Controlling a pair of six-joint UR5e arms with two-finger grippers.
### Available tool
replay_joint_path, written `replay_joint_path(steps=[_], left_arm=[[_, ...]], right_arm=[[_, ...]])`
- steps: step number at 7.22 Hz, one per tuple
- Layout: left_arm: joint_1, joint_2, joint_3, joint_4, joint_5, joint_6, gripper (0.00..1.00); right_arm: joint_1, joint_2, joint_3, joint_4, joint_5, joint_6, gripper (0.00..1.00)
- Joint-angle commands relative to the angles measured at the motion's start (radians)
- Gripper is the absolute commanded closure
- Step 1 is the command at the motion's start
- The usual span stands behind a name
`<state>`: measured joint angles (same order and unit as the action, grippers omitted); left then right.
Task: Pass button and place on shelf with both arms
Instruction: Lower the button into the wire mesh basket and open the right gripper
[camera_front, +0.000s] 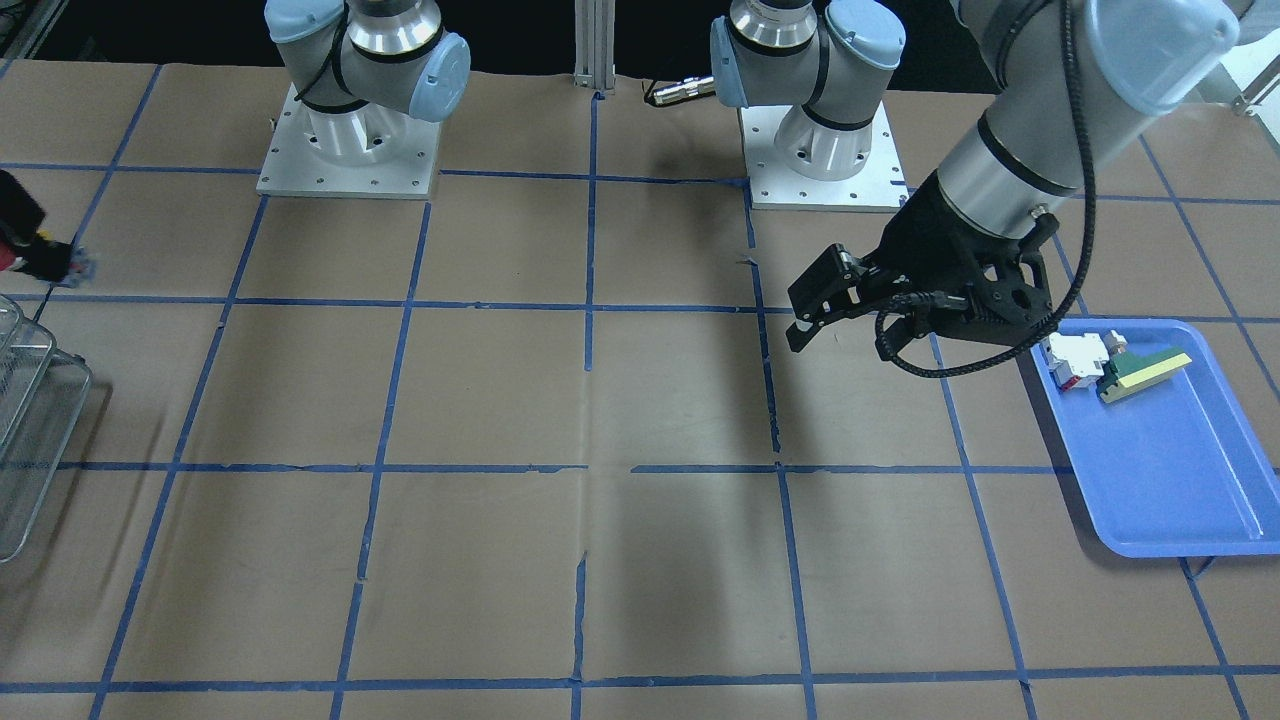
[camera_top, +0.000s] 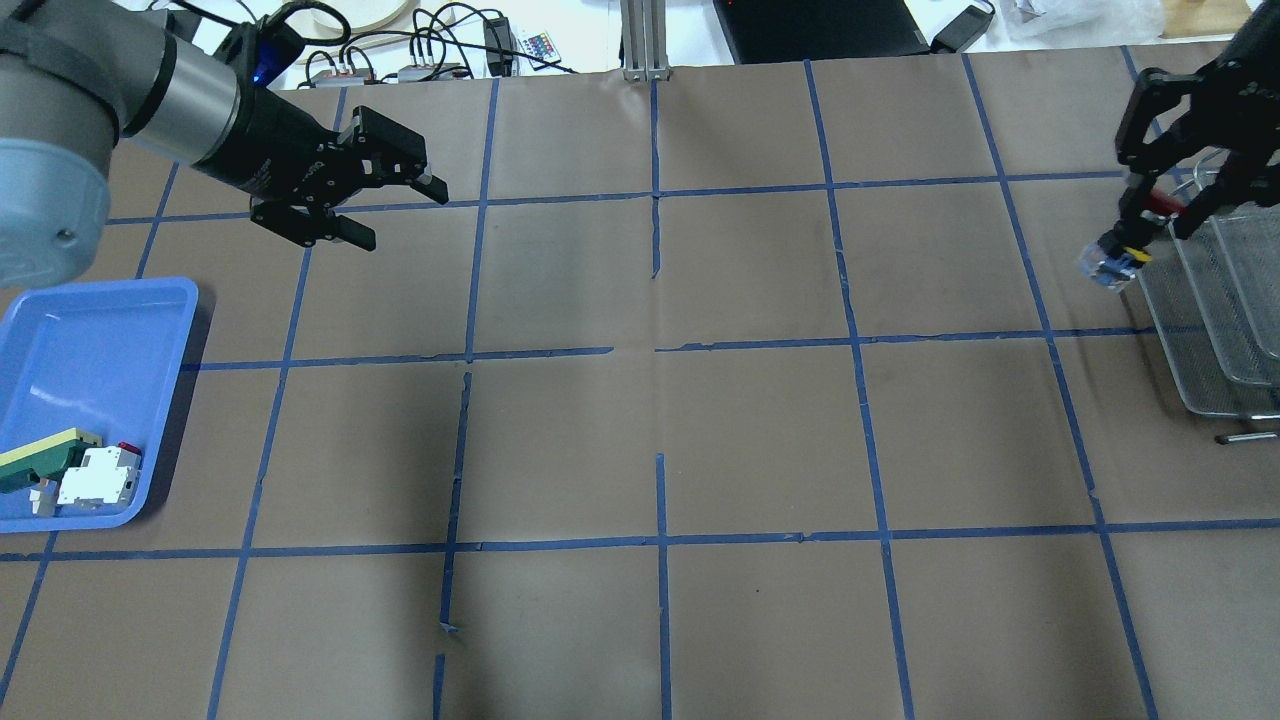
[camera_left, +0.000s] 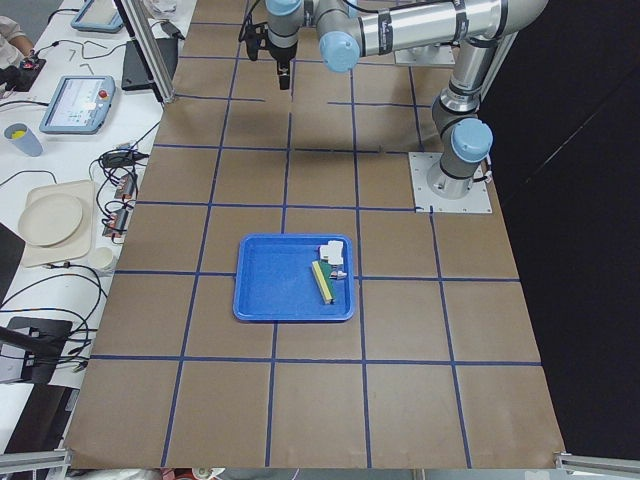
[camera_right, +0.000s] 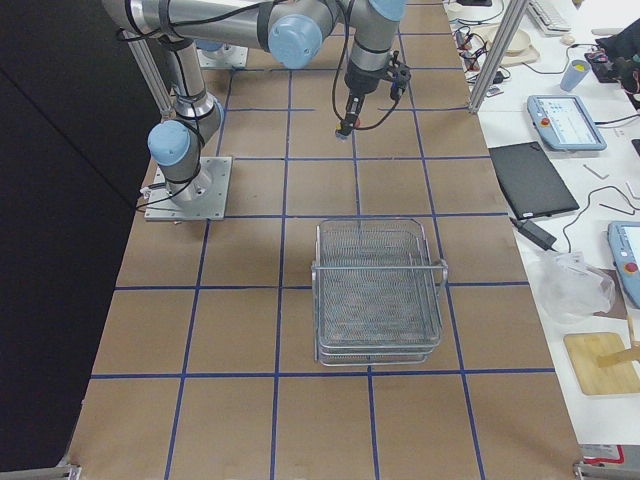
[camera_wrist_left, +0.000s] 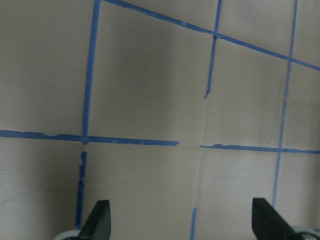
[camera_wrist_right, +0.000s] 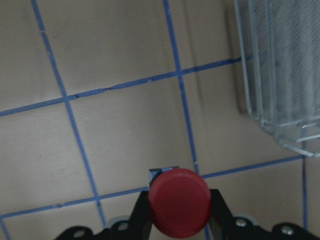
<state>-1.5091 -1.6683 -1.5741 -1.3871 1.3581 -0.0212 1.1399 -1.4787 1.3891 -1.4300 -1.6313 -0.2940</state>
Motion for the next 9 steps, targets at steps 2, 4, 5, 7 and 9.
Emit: replay_joint_path(steps=[2,4,5,7,9], left_arm=[[-0.066,-0.093,0.341,-0.307,0.308,0.009,0.00],[-0.042,-0.029,0.297,-0.458,0.305,-0.008,0.00],[-0.030,0.040,0.184,-0.337,0.253,-0.003,0.00],[-0.017,0.108,0.062,-0.208,0.214,0.015,0.00],[0.006,0.088,0.091,-0.246,0.222,0.015,0.00]], right_arm=[[-0.090,0.111,0.015,-0.329,-0.068,-0.308,0.98],[-0.101,0.173,0.015,-0.481,-0.068,-0.335,0.97],[-0.115,0.184,0.034,-0.481,-0.068,-0.321,0.97],[-0.158,0.184,0.103,-0.518,-0.065,-0.326,0.96],[-0.172,0.178,0.148,-0.523,-0.064,-0.320,0.91]])
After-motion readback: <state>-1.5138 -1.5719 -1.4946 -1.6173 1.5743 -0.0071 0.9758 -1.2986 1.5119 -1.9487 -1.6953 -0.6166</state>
